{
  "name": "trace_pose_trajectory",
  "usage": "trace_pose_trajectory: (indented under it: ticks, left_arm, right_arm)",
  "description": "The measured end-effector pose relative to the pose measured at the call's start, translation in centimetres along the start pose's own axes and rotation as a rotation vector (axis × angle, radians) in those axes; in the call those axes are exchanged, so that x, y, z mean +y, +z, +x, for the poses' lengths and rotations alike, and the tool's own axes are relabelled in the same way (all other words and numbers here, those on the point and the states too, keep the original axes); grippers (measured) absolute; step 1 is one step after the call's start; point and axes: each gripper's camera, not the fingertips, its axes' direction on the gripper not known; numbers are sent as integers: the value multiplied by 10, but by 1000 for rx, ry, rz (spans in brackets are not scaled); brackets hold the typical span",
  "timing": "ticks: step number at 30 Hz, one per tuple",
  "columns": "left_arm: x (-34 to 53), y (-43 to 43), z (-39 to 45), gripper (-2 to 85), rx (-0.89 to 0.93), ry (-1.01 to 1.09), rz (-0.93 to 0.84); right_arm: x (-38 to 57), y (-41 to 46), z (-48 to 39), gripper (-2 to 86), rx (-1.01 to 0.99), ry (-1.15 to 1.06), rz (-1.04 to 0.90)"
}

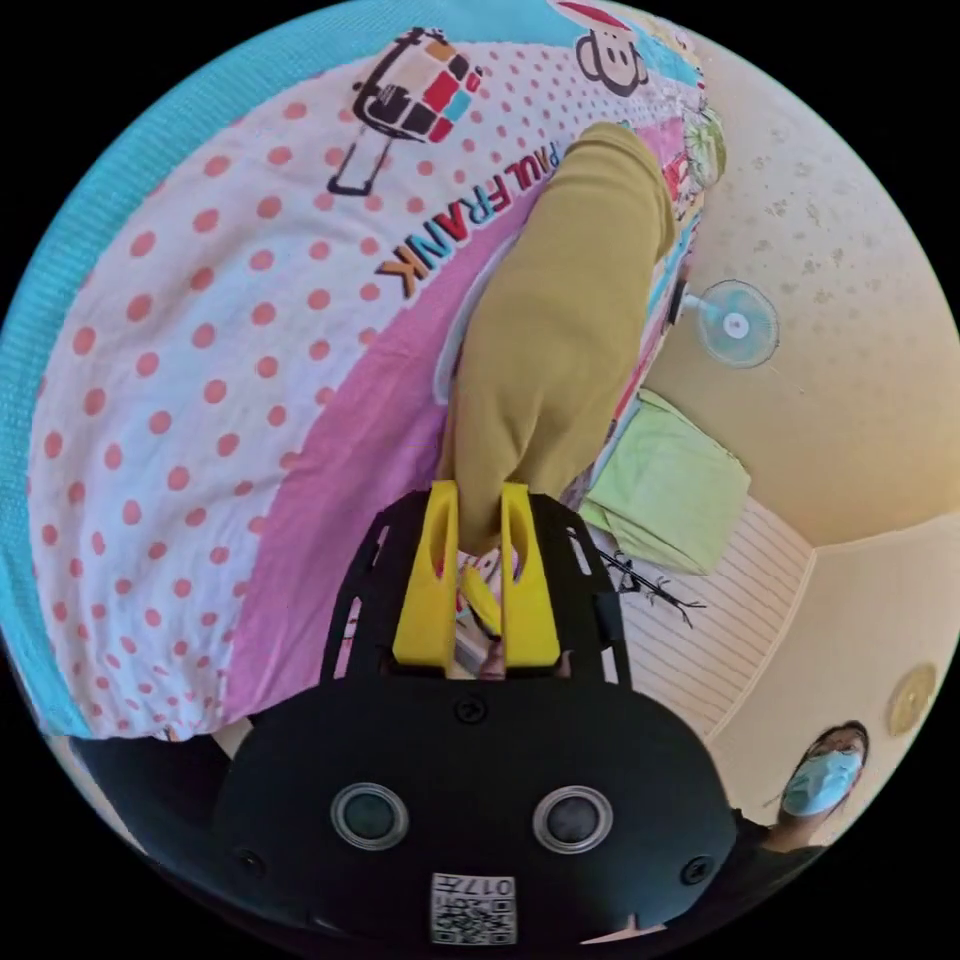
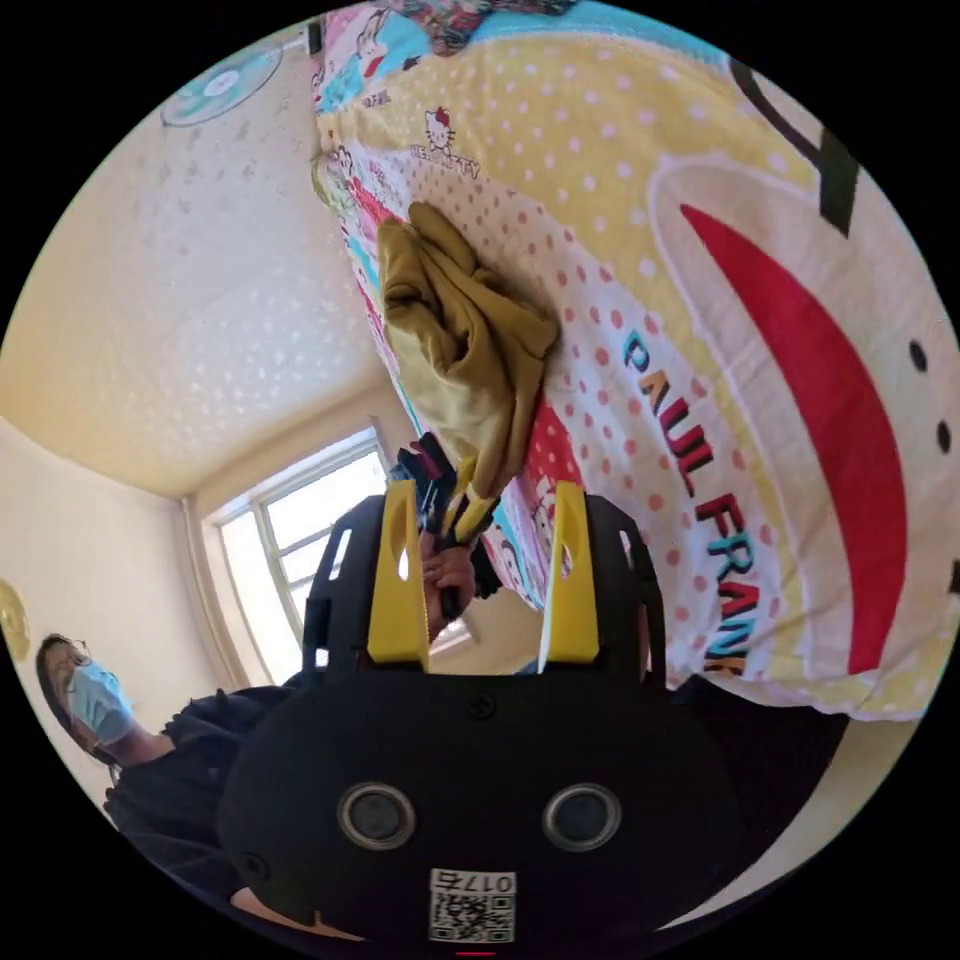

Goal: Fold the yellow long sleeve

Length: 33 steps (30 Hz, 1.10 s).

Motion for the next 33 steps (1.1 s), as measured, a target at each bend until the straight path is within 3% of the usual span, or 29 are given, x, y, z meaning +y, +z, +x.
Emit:
trace_pose_trajectory:
  ticks: [2,7,12,14,16,21,26,30,31,33]
  left_arm:
    - [8,-1,8,62,-5,6,-23]
    - [40,-2,60,55,-90,177,-157]
    - [91,-8,122,53,-215,359,-217]
    - [104,-9,141,54,-216,418,-208]
    - [114,-7,162,54,-165,469,-210]
    - [151,48,247,56,-125,698,-370]
    - [189,142,280,67,-180,799,-597]
    - [198,198,253,1,-288,791,-726]
    - [196,204,244,-1,-341,780,-744]
    - [172,212,188,-7,-609,616,-786]
  right_arm:
    - [-6,10,20,214,-178,110,48]
    - [-28,30,34,254,-350,190,115]
    - [-56,27,22,184,-562,153,187]
    - [-68,22,-3,83,-498,97,133]
    - [-76,12,-30,54,-494,-6,101]
    - [-92,-49,-109,31,-482,-318,63]
    - [-85,-162,-130,29,-459,-524,191]
    - [-78,-246,-74,40,-293,-459,387]
    - [-72,-272,-42,45,-175,-395,441]
    - [-54,-305,21,47,11,-176,491]
